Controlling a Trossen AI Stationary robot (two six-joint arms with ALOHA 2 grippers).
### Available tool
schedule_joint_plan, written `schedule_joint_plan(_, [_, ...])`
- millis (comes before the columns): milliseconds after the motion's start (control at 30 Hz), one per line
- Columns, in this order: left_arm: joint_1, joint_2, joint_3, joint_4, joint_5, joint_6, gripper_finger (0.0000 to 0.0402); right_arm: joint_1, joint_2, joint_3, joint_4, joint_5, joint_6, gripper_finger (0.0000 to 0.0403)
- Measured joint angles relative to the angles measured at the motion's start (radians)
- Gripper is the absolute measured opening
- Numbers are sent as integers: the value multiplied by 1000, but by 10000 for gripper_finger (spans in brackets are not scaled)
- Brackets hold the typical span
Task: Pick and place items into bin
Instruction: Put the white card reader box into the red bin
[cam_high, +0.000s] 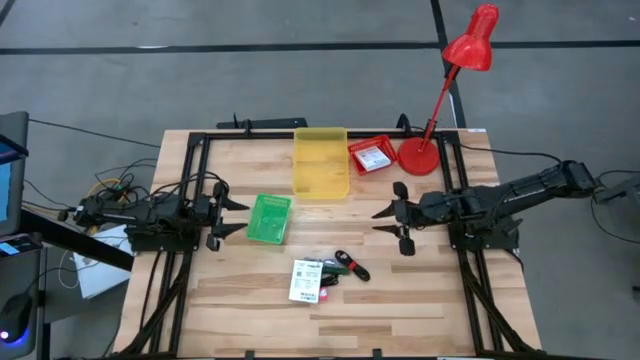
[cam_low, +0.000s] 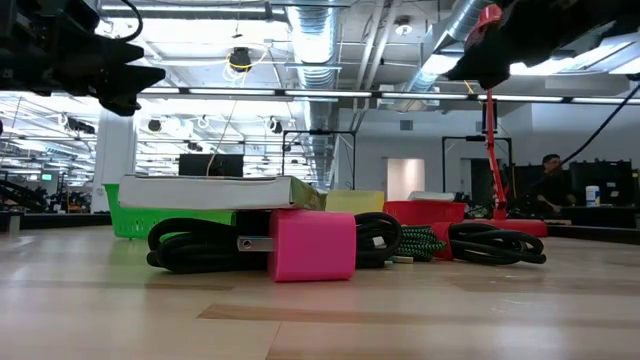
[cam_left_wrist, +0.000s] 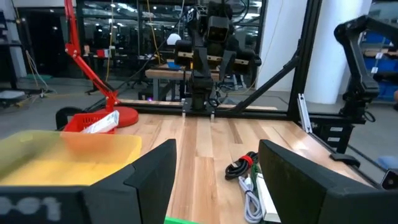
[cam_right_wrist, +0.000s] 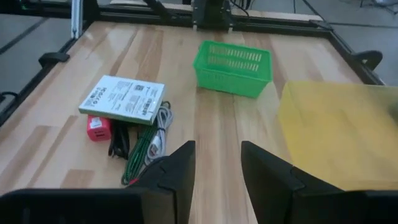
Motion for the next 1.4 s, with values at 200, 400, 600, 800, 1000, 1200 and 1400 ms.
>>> schedule_joint_plan(200, [0, 1, 0, 4, 0, 2, 222, -1, 128, 1, 150, 0, 51, 122])
schedule_joint_plan(400, [0, 0, 0, 21, -1, 3, 222, 0, 224, 0, 285, 0, 167, 121])
schedule_joint_plan(600, [0, 0, 0, 40, -114, 1, 222, 13, 275, 0, 381, 8, 253, 121])
schedule_joint_plan(800, [0, 0, 0, 45, -161, -19, 222, 55, 329, 0, 576, 137, 256, 121])
schedule_joint_plan(1000, [0, 0, 0, 48, -133, -69, 222, 69, 332, 1, 733, 274, 255, 121])
schedule_joint_plan(1200, [-1, 2, 3, 69, -33, -16, 222, 70, 328, 2, 792, 291, 199, 121])
schedule_joint_plan(1400, [-33, 59, 28, 64, -22, 79, 222, 72, 335, 2, 791, 291, 204, 121])
